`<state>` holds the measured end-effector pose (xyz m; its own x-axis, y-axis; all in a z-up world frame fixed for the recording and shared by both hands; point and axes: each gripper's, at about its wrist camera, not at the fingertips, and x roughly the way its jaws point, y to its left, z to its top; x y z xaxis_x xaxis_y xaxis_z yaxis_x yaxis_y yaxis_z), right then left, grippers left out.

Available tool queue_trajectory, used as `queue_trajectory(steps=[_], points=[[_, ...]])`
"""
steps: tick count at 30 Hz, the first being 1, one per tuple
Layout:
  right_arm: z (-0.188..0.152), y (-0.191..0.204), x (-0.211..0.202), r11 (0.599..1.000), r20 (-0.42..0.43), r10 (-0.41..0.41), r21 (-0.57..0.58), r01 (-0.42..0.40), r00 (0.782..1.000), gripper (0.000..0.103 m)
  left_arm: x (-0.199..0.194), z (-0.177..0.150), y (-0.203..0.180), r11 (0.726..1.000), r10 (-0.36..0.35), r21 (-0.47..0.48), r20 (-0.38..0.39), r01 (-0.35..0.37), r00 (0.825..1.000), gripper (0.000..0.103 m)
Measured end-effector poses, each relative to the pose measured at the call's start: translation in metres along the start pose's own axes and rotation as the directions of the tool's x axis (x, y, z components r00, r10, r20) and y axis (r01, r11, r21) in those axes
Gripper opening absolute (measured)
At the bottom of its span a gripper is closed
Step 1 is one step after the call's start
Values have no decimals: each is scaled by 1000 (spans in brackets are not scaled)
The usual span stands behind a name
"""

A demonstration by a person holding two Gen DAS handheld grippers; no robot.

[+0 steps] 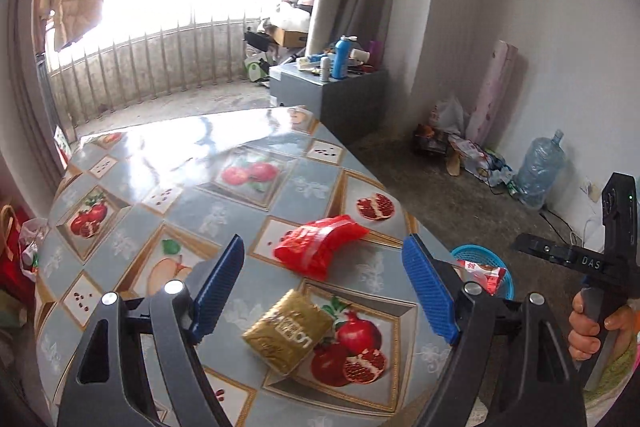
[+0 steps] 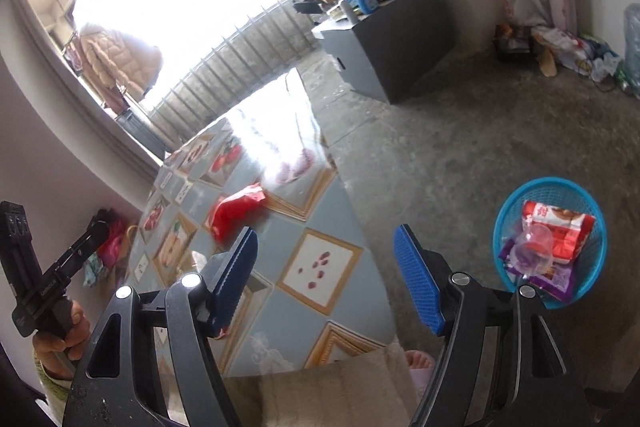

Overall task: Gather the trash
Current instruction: 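Turn both tools back toward the table, then grasp the red bag with the right tool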

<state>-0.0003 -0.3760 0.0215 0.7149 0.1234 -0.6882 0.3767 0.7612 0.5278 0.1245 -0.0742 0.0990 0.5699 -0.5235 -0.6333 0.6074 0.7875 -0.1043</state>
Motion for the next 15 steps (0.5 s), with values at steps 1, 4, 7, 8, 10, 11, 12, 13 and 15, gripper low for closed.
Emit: queue_trajectory(steps=[1,4,7,8,10,11,12,13,15], points=[[1,7,1,1000,-6,7,-11,-7,1000,68,-4,-2,10,1000,16,-19,9,-16,1000,79],[2,25,9,998,-31,42,-40,-44,999,67,-17,-9,41,996,62,-68,30,-60,998,79],[3,43,23,996,-71,66,-61,-71,995,68,-24,-18,66,988,90,-127,34,-85,995,79],[3,49,29,995,-87,72,-67,-78,994,67,-26,-22,73,986,96,-143,31,-90,995,79],[2,61,39,993,-114,81,-77,-90,990,67,-25,-28,86,981,101,-168,21,-96,995,79],[2,66,46,992,-130,90,-77,-100,987,67,-23,-29,89,979,100,-177,14,-96,995,79],[1,70,51,991,-142,95,-77,-106,985,67,-22,-32,93,978,95,-186,9,-92,995,79],[0,76,56,991,-154,99,-77,-112,983,67,-20,-35,96,977,84,-195,4,-82,996,79],[-1,84,64,990,-171,103,-79,-118,980,67,-16,-41,95,979,52,-196,-11,-53,999,79]])
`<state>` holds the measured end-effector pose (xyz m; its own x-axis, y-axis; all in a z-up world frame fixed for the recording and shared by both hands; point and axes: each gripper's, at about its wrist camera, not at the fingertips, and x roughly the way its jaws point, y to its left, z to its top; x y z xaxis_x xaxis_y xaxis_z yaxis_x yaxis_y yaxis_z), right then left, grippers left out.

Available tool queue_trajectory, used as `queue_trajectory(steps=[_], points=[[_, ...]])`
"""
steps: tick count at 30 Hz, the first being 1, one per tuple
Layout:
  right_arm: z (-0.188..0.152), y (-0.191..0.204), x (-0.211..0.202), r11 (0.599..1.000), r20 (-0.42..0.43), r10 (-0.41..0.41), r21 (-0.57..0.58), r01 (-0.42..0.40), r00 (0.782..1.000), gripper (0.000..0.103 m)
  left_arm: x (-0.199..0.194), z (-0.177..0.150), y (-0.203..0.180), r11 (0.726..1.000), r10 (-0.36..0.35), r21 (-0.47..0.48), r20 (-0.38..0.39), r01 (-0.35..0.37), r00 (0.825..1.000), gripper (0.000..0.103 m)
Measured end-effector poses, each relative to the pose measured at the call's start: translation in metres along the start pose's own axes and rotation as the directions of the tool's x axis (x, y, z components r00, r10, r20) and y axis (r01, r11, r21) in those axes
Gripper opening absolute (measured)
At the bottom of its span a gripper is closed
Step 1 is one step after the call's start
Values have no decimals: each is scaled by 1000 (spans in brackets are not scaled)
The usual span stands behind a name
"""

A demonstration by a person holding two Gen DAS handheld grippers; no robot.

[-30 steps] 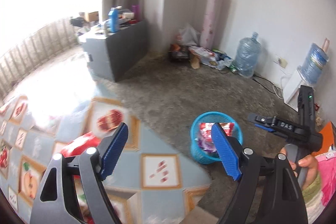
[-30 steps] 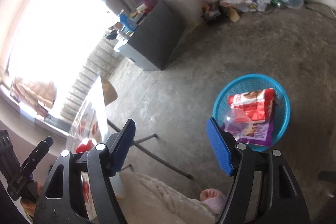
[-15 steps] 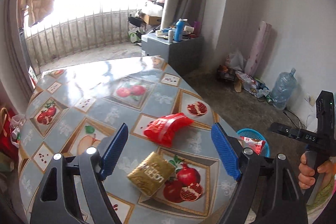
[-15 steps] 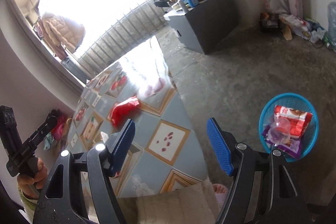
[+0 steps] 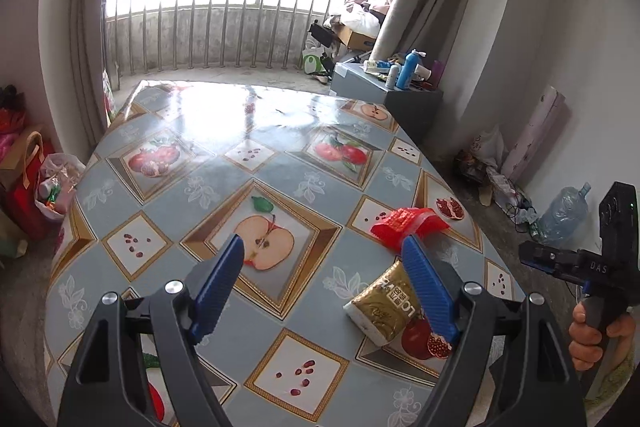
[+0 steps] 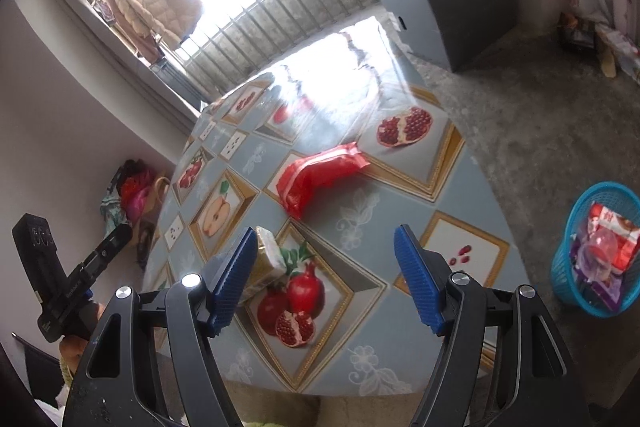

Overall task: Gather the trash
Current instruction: 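Grasp the red bag with the right tool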

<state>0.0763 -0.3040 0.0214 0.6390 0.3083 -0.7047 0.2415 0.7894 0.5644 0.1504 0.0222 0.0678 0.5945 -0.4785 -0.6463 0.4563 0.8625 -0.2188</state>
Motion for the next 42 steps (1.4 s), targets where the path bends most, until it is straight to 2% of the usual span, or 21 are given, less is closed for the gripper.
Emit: queue_trajectory(steps=[5,7,10,12,15,17,19,21,25,29,33,37,42], points=[[-3,11,20,1000,-57,25,8,-25,998,67,19,-16,-21,994,-91,61,-60,95,994,77],[-6,13,28,999,-85,35,11,-34,996,63,28,-21,-28,990,-115,68,-85,121,990,75],[-9,8,33,999,-113,34,22,-32,993,57,43,-27,-39,980,-164,93,-129,176,978,74],[-7,2,34,999,-125,31,35,-27,992,54,56,-32,-50,965,-190,150,-176,217,966,74],[2,-9,32,996,-124,53,81,-43,991,53,72,-41,-70,944,-153,260,-201,203,968,74],[9,-14,33,992,-116,76,112,-63,990,53,81,-45,-79,934,-104,318,-192,162,976,74],[18,-18,35,987,-111,97,142,-81,989,53,88,-47,-82,928,-74,348,-186,136,980,74],[27,-19,40,987,-105,79,151,-63,991,53,95,-47,-81,927,-47,359,-179,110,983,74],[46,-8,50,996,-69,16,94,-10,997,53,105,-43,-74,936,-19,344,-180,81,983,74],[65,15,73,999,-49,-15,-37,13,999,46,110,-39,-64,955,-45,279,-198,100,979,74],[77,29,110,986,-64,-92,-146,82,994,37,111,-38,-60,964,-48,249,-197,97,979,74],[71,30,135,968,-129,-145,-222,114,981,30,113,-38,-58,968,-53,232,-202,100,978,74],[39,41,120,916,-101,-236,-355,187,966,28,111,-39,-55,970,-49,223,-203,94,978,74]])
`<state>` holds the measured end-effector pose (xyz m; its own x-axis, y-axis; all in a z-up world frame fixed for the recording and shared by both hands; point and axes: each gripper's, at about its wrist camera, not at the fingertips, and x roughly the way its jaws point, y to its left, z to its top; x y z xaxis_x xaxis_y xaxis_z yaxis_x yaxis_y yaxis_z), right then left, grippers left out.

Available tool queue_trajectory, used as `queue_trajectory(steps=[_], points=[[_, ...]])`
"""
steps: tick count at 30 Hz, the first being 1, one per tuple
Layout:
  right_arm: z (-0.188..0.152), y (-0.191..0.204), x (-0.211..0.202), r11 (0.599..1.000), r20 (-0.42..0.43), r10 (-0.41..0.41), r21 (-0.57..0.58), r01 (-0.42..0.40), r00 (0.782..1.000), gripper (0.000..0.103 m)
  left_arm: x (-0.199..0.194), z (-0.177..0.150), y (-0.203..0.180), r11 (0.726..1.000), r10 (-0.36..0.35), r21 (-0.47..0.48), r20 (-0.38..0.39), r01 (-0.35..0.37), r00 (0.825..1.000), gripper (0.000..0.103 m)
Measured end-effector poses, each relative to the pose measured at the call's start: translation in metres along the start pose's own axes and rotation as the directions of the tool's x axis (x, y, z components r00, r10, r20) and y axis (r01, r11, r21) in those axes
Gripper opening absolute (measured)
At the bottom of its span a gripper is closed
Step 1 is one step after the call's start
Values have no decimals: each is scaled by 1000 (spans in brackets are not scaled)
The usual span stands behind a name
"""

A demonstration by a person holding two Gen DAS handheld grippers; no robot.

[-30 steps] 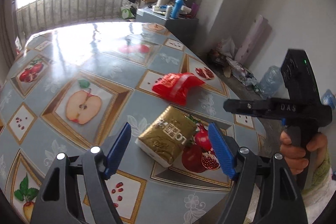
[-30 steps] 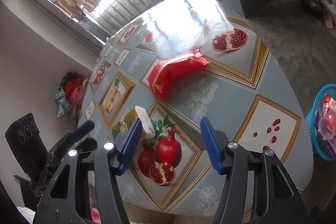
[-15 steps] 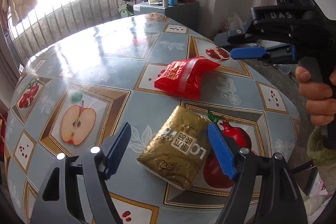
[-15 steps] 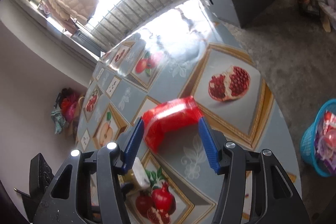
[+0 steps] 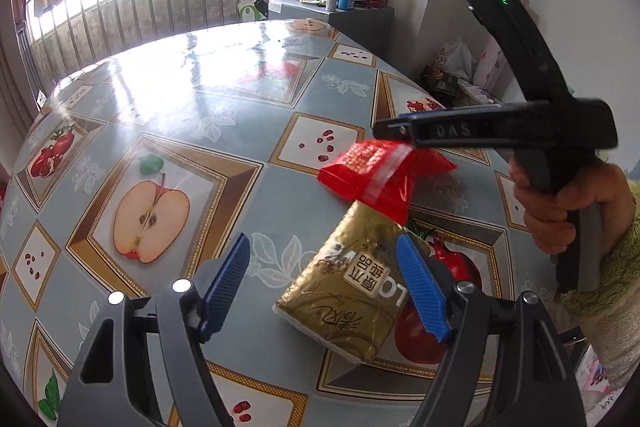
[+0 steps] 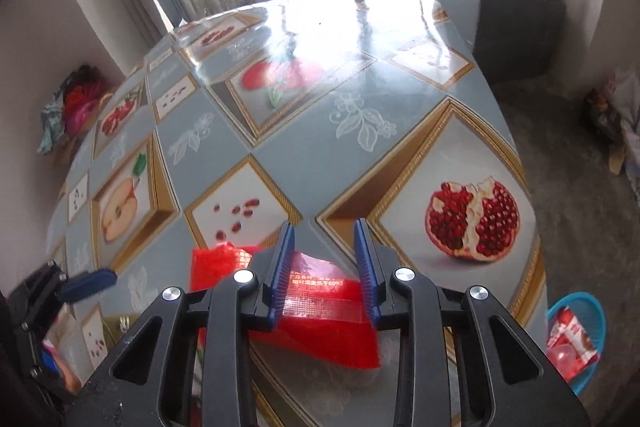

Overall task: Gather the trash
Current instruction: 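Grasp the red bag with the right tool, then grasp the gold packet with the left tool while the right tool holds the red bag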

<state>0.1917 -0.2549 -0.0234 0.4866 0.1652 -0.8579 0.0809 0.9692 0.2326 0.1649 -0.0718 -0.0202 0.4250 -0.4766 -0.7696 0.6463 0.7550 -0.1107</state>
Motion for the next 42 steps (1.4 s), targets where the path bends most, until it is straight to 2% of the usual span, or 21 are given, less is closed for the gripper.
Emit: queue_trajectory(steps=[3,6,12,16,18,22,24,26,31,33,35,38,42], points=[[-26,2,-14,997,10,-62,-34,63,998,28,-1,-1,-1,1000,3,0,-2,-3,1000,74],[-48,-5,-30,997,9,-74,5,74,997,28,-1,-3,-3,1000,4,0,-7,-4,1000,74],[-82,-11,-53,988,-7,11,153,-9,1000,29,-2,-7,-12,1000,3,1,-17,-3,1000,74],[-98,-14,-64,965,-10,129,233,-123,992,29,0,-8,-16,1000,-6,-9,-39,6,999,74],[-103,-19,-71,956,4,138,261,-134,990,29,-1,-9,-18,1000,-9,-9,-46,9,999,74],[-101,-32,-81,919,62,224,319,-232,973,35,-7,-10,-15,1000,-10,-18,-44,9,999,74],[-96,-28,-82,910,78,255,318,-266,964,42,-10,-12,-12,1000,10,-20,-37,-10,999,74],[-90,-19,-81,915,89,260,295,-275,961,53,-10,-14,-5,999,30,-27,-34,-31,999,74],[-77,9,-57,945,46,246,211,-250,968,53,-12,-12,10,995,67,-74,-32,-69,997,74],[-78,13,-47,953,15,232,196,-231,973,51,-11,-12,14,994,62,-91,-37,-66,997,74],[-81,13,-47,963,15,201,179,-201,979,35,-12,-12,15,993,52,-103,-45,-56,998,74],[-86,7,-49,959,12,217,185,-216,976,24,-11,-13,10,994,18,-103,-61,-24,998,74],[-91,-3,-56,957,20,211,196,-211,977,22,-12,-14,0,996,-15,-87,-74,9,997,74]])
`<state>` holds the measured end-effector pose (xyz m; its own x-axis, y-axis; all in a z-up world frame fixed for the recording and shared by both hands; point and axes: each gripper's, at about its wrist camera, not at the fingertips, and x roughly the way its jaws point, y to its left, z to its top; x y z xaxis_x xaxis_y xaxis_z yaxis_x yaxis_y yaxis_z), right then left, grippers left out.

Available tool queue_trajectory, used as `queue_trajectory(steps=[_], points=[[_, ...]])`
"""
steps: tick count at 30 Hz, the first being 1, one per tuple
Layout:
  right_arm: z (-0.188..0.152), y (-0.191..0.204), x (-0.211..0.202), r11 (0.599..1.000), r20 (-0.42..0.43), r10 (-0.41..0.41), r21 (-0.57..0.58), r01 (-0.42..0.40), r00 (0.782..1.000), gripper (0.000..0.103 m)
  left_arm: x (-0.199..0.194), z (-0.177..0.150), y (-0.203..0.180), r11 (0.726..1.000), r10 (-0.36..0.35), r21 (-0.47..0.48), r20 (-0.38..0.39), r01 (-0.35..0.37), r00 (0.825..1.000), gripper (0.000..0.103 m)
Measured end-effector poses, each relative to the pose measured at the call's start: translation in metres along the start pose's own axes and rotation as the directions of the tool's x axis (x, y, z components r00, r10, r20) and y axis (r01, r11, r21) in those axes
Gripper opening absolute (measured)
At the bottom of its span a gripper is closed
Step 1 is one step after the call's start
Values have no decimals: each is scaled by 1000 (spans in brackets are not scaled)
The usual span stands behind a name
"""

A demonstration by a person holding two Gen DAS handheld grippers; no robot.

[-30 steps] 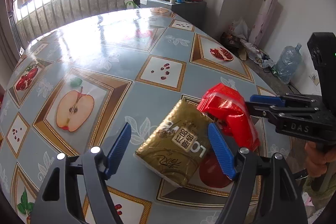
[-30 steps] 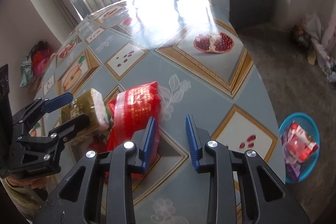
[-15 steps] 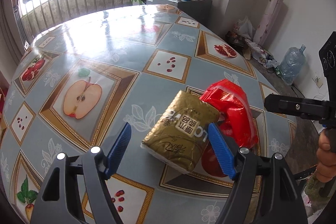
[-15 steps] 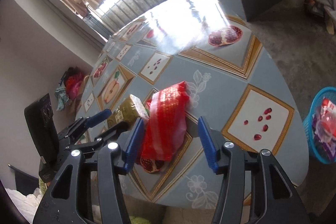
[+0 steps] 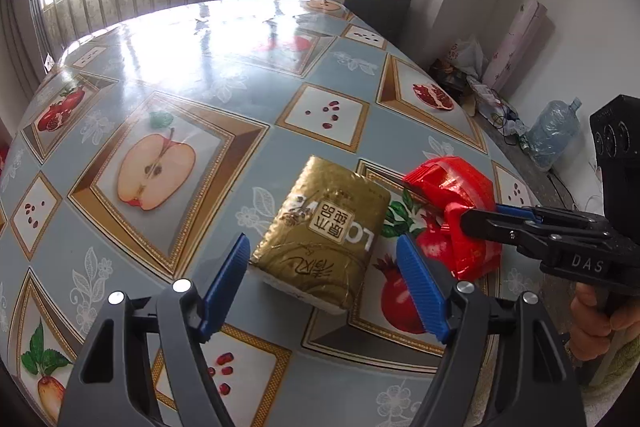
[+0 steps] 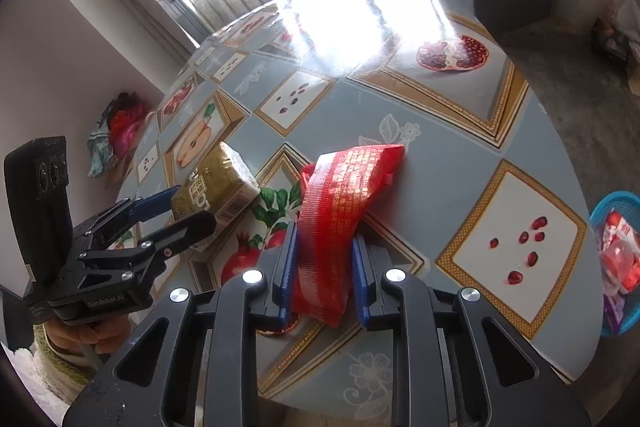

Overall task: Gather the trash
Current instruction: 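Grasp the gold packet with the left tool while the right tool holds the red bag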

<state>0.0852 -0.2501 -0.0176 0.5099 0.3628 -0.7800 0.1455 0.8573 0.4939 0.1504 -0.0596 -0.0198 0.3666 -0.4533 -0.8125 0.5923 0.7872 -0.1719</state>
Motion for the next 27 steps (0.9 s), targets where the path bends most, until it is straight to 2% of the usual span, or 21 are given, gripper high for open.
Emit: queue_trajectory(steps=[7,9,13,18,27], points=[[-8,-20,-21,999,0,-4,38,4,1000,21,-10,-8,-17,992,-126,6,-57,126,990,74],[-10,-26,-24,998,2,2,60,-2,1000,21,-14,-10,-21,990,-137,10,-55,137,989,74],[-12,-34,-30,996,17,9,94,-11,1000,24,-15,-6,-22,994,-108,0,-39,108,993,74],[-14,-36,-33,995,27,2,103,-5,1000,26,-11,4,-18,997,-72,-32,-21,72,997,79],[-10,-32,-32,996,33,-19,86,16,999,38,9,11,-34,999,31,29,-12,-31,999,80]])
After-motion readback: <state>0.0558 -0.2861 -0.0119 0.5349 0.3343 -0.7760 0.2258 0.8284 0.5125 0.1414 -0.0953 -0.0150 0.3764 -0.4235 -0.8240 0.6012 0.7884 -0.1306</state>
